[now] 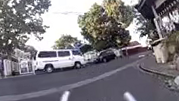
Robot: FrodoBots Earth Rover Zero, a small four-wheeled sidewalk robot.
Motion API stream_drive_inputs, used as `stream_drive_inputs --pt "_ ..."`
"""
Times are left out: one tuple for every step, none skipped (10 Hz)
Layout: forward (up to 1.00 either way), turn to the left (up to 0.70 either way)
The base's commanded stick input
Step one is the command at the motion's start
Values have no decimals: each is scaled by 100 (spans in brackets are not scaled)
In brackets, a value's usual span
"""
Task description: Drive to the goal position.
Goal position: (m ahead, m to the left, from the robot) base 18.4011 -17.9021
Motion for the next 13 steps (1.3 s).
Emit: stream_drive_inputs --pt "70 0" --pt "70 0" --pt "70 0" --pt "70 0" --pt "70 0" --pt "70 0" --pt "70 -4" --pt "70 -17" --pt "70 -35" --pt "70 -35" --pt "70 -35" --pt "70 -35" --pt "70 -35"
